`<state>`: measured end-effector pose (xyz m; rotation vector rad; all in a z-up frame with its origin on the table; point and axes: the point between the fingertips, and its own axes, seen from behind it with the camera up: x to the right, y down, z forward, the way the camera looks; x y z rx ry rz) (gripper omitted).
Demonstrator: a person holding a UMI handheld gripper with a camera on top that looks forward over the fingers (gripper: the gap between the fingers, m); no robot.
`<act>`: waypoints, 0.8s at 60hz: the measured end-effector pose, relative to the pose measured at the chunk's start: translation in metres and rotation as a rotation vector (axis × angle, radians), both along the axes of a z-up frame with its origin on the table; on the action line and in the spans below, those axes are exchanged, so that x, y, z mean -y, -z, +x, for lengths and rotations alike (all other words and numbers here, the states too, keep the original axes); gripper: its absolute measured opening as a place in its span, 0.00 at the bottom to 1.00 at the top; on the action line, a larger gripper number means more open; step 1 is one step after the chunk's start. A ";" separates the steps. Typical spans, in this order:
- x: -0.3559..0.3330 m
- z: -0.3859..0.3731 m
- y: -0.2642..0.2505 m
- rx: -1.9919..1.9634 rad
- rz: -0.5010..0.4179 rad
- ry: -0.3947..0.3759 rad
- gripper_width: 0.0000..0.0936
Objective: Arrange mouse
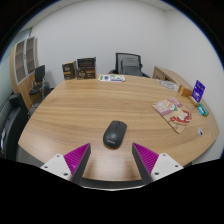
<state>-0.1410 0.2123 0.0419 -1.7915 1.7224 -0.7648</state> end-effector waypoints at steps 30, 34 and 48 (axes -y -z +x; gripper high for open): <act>-0.006 0.057 0.057 -0.038 -0.006 -0.012 0.93; -0.005 0.067 0.057 -0.030 -0.006 -0.012 0.93; -0.009 0.093 0.058 -0.030 0.015 -0.008 0.92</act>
